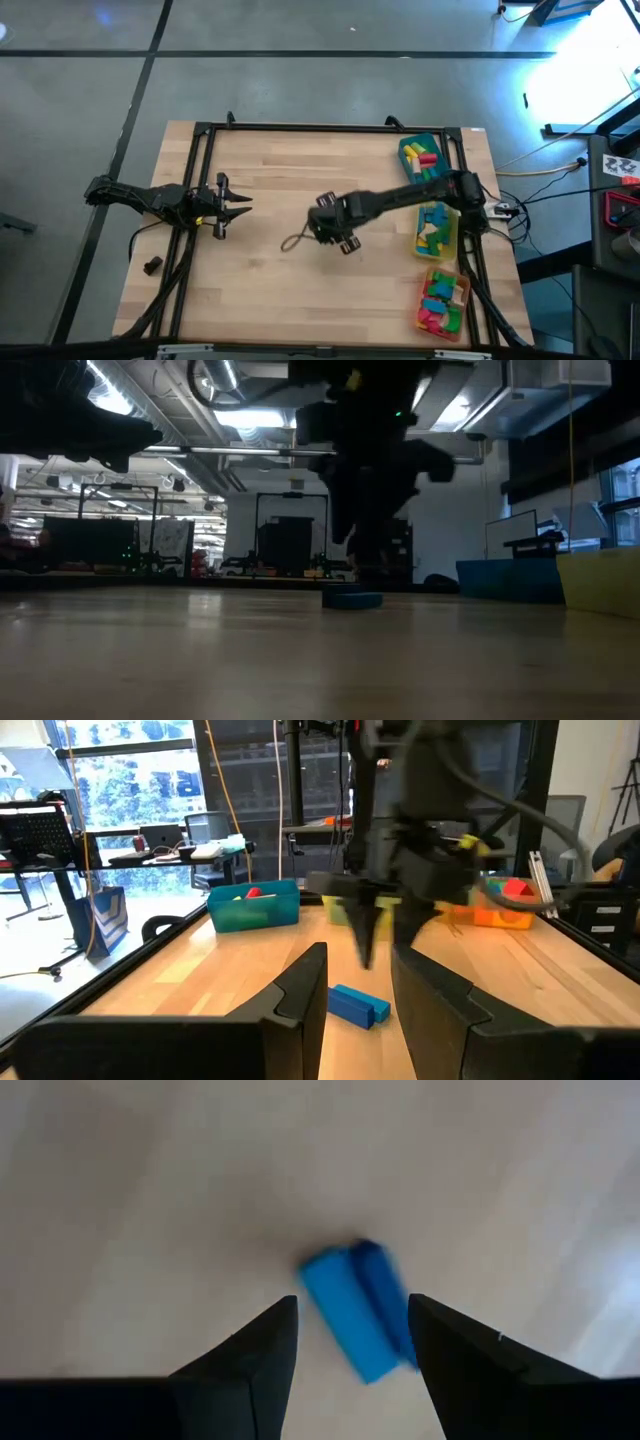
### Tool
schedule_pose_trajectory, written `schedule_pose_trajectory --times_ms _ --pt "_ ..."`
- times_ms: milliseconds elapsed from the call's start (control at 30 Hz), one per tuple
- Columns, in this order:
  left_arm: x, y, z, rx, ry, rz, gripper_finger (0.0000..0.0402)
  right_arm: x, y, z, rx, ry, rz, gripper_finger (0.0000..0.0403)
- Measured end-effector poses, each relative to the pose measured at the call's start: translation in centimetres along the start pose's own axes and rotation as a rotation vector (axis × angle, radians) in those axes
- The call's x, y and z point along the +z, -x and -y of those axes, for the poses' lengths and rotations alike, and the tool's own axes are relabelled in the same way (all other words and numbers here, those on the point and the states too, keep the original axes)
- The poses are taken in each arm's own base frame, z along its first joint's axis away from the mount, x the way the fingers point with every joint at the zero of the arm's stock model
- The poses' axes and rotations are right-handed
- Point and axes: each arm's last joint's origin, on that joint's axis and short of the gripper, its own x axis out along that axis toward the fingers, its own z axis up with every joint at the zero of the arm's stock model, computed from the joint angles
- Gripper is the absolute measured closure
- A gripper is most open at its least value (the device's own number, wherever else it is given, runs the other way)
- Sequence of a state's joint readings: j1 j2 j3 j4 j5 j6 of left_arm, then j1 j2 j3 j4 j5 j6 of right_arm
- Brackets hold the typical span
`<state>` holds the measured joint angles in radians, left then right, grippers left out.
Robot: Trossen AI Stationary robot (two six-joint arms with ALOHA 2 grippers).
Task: Sort blocks by size
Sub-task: Put the blue rectangular block into the yellow bin
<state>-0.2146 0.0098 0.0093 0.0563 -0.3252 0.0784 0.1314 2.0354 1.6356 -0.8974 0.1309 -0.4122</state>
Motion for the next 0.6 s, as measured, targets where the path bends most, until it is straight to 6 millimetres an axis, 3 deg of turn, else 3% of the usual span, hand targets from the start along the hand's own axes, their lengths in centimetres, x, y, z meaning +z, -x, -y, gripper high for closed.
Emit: schedule_pose_trajectory --times_ms 267,600 --pt "0.0 0.0 0.0 0.000 0.000 0.000 0.0302 -1.5 -0.7 4.1 0.019 -0.043 0.064 0.0210" --pt "0.0 0.0 0.0 0.000 0.000 0.000 0.0302 -2.1 -2.5 4.2 0.026 -0.010 0.083 0.0210"
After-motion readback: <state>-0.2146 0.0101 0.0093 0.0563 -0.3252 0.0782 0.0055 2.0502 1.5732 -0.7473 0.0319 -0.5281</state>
